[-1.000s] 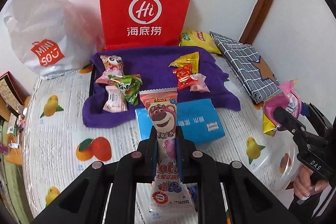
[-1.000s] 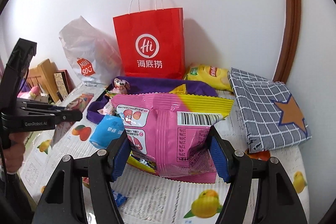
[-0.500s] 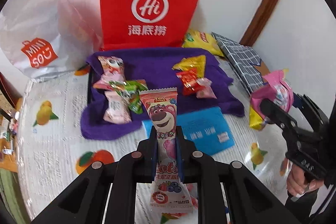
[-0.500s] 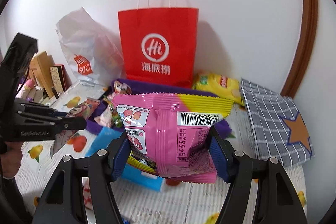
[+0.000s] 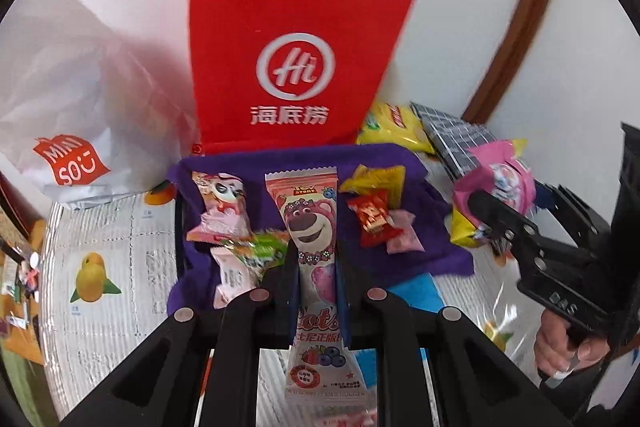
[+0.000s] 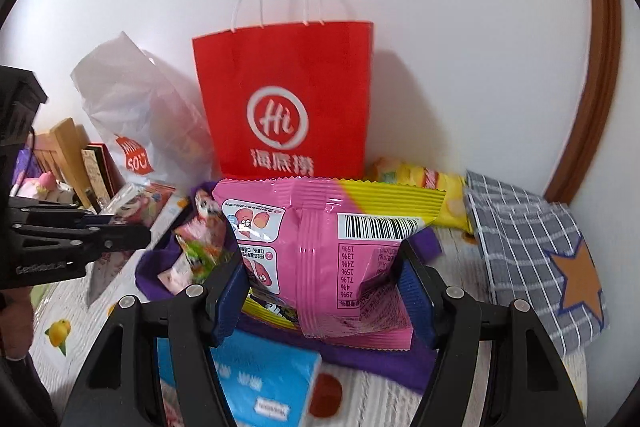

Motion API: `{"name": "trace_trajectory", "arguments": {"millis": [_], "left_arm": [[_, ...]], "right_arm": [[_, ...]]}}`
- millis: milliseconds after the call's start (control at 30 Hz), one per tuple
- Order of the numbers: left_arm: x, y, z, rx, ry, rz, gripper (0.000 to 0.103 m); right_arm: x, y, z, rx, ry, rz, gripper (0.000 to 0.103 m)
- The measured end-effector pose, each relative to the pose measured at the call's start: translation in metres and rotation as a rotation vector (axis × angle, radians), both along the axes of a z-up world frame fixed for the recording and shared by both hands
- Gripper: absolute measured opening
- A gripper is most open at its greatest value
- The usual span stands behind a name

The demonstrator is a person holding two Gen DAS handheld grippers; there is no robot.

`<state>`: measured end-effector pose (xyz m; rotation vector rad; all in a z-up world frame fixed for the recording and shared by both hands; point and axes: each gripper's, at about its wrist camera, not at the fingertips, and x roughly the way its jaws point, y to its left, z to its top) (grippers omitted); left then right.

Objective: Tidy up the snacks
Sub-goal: 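Carry the pink bag and candy stick over the purple towel with both grippers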

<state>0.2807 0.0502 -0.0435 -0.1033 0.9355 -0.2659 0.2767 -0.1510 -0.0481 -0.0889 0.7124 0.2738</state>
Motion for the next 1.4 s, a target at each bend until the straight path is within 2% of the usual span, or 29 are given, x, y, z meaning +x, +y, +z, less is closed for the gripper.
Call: {"name": "trace_trajectory", "arguments": {"millis": [200, 500, 667, 900, 1400], "left_arm": [[0.032, 0.006, -0.014, -0.02, 0.034, 0.017, 0.015], [0.079, 0.003, -0.031, -0.002, 0.058, 0.052, 0.015], [0.086, 0.015, -0.044, -0.015, 0.096, 0.079, 0.015], [0.09, 0.023, -0.047, -0.045, 0.11, 0.087, 0.015], [0.098, 0.011, -0.068, -0.037, 0.189, 0.051, 0.015]], "right_arm": [[0.025, 0.021, -0.01, 0.001, 0.0, 0.034, 0.068], [0.065, 0.039, -0.028, -0.008, 0.023, 0.075, 0.068], [0.072, 0.036, -0.044, -0.03, 0.059, 0.07, 0.068], [0.079, 0.02, -0.047, 0.013, 0.1, 0.046, 0.068], [0.088, 0.044, -0.085, -0.04, 0.237, 0.104, 0.068]]}}
